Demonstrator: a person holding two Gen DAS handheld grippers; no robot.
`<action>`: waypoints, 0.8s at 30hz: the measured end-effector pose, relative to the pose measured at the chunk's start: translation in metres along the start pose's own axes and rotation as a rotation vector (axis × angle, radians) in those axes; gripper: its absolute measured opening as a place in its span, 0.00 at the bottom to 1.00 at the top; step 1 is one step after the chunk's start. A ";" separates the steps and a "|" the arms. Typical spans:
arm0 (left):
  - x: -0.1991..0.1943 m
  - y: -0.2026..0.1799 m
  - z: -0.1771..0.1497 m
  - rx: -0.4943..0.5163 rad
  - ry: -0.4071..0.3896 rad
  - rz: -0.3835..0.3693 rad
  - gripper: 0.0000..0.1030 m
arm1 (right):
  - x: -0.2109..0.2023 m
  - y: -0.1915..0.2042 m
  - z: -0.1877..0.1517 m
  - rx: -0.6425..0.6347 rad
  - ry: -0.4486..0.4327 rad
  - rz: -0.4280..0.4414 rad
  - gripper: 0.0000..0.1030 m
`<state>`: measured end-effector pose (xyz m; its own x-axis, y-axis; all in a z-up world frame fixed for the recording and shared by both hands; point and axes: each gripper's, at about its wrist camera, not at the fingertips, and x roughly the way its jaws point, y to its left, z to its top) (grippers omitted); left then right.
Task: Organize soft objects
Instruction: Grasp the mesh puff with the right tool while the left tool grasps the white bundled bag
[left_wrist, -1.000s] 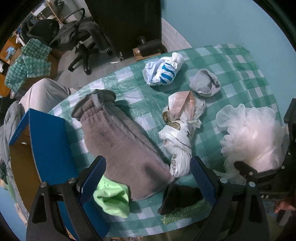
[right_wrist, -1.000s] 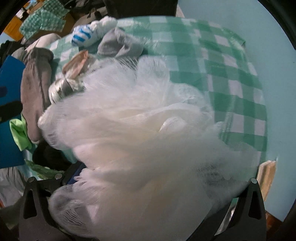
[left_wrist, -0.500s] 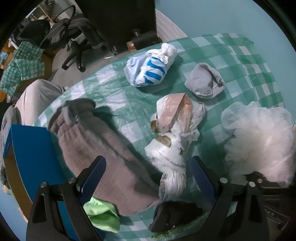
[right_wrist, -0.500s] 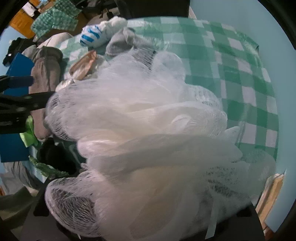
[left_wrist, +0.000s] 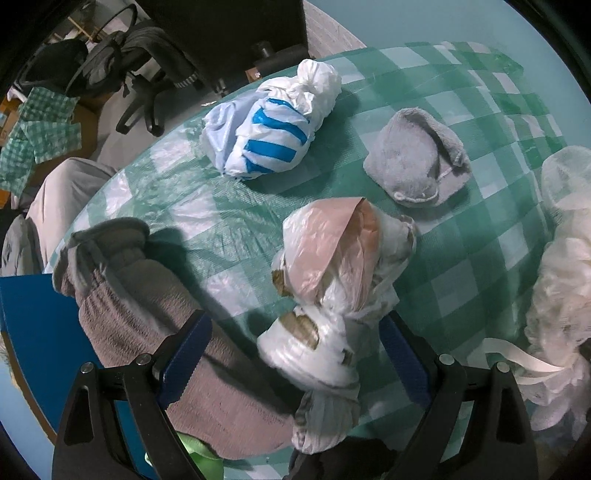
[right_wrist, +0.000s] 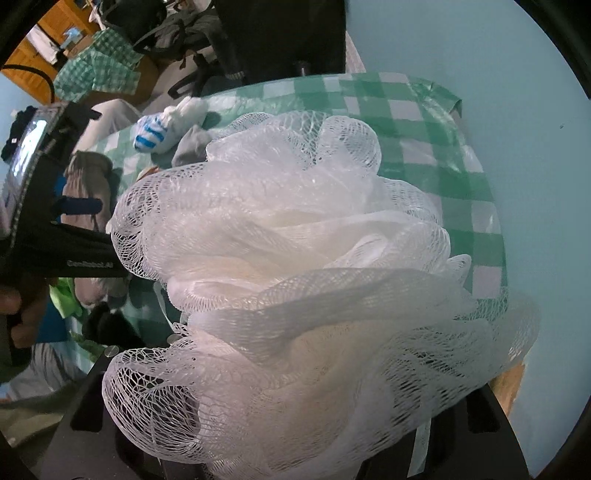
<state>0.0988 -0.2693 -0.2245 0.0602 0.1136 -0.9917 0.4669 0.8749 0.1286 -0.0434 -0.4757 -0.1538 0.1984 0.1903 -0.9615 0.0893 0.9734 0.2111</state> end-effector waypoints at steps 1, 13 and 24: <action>0.001 -0.001 0.001 0.001 0.005 0.007 0.85 | -0.001 0.000 0.002 -0.001 -0.004 -0.003 0.59; -0.009 -0.010 -0.013 -0.004 -0.026 0.042 0.41 | 0.008 0.024 0.026 -0.035 -0.042 -0.032 0.59; -0.048 0.002 -0.025 -0.069 -0.101 0.001 0.41 | -0.002 0.028 0.033 -0.051 -0.070 -0.029 0.59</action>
<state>0.0746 -0.2607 -0.1770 0.1509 0.0696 -0.9861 0.4050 0.9056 0.1259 -0.0087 -0.4527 -0.1402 0.2647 0.1544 -0.9519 0.0469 0.9839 0.1726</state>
